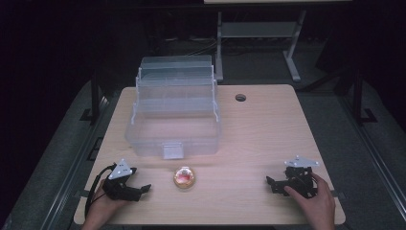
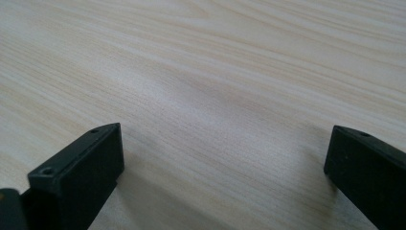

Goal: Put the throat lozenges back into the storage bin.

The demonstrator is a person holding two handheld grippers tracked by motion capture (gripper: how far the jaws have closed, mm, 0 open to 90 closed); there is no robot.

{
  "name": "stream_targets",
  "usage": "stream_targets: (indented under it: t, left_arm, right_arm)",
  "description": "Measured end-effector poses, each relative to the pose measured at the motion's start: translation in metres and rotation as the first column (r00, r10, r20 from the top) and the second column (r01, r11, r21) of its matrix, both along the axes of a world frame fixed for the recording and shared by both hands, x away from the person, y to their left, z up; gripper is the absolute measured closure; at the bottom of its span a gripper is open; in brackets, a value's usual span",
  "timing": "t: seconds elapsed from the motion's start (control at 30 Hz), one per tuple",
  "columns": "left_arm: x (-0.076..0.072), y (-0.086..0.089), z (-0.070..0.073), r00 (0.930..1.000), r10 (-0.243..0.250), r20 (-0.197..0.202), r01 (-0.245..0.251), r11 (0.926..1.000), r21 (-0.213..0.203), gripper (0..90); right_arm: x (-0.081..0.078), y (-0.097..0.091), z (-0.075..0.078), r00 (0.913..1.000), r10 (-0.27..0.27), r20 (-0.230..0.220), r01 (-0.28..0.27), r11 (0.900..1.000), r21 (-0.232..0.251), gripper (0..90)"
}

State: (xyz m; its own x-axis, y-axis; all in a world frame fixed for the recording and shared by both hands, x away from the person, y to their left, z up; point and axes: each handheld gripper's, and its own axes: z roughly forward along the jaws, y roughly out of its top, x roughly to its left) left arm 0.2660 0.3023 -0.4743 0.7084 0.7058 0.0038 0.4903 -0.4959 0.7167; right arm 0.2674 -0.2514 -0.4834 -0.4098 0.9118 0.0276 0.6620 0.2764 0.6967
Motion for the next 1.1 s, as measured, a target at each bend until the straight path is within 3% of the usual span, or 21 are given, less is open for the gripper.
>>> stream_targets:
  t: [0.17, 0.5, 1.1]
  left_arm:
    - [0.000, -0.001, 0.001, 1.0000, -0.002, -0.002, 0.002, 1.0000, 0.003, 11.9]
    - [0.000, -0.009, 0.009, 0.9982, -0.032, -0.052, 0.033, 0.9992, 0.024, 13.2]
    - [0.003, -0.032, 0.030, 0.9897, -0.088, -0.113, 0.095, 0.9935, 0.063, 14.7]
  right_arm:
    - [0.000, 0.000, 0.000, 1.0000, 0.000, 0.000, 0.000, 1.0000, 0.000, 0.0]
    - [0.000, 0.000, 0.000, 1.0000, 0.000, 0.000, 0.000, 1.0000, 0.000, 0.0]
    - [0.000, 0.000, 0.000, 1.0000, 0.000, 0.000, 0.000, 1.0000, 0.000, 0.0]
